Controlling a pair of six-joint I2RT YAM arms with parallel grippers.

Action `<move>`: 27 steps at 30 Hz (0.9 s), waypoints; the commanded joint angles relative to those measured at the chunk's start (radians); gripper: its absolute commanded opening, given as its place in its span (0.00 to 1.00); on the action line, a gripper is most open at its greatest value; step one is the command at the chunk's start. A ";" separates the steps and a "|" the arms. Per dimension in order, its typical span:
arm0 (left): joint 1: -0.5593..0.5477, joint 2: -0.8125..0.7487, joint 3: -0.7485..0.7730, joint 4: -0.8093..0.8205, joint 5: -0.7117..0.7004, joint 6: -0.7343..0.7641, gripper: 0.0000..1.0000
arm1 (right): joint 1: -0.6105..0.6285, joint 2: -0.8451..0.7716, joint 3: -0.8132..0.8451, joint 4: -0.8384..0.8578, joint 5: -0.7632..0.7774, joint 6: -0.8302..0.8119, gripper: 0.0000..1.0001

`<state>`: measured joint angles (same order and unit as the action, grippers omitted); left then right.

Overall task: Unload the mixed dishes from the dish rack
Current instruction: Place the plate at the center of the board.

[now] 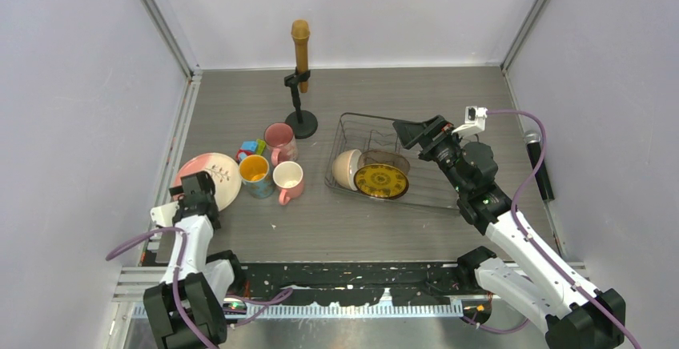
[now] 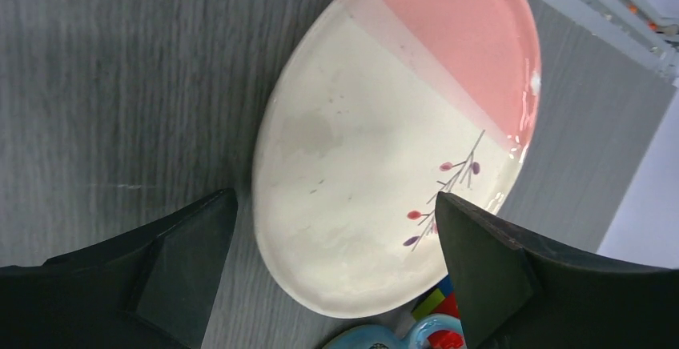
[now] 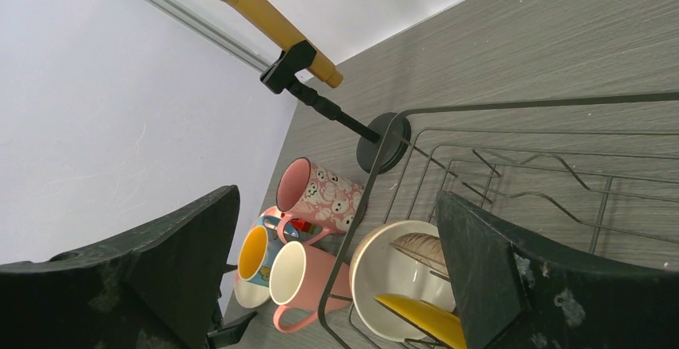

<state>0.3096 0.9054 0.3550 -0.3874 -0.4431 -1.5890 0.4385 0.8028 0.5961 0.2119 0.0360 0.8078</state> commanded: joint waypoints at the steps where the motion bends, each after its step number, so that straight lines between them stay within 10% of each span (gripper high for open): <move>1: 0.002 0.003 0.028 -0.258 -0.011 0.022 1.00 | 0.004 -0.005 0.010 0.035 0.017 -0.001 0.99; 27: 0.002 -0.286 0.193 -0.592 0.052 0.087 1.00 | 0.004 0.070 0.254 -0.419 -0.080 -0.409 0.99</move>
<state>0.3096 0.6876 0.5034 -0.8993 -0.3885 -1.5341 0.4385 0.8734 0.7998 -0.1001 -0.0223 0.5198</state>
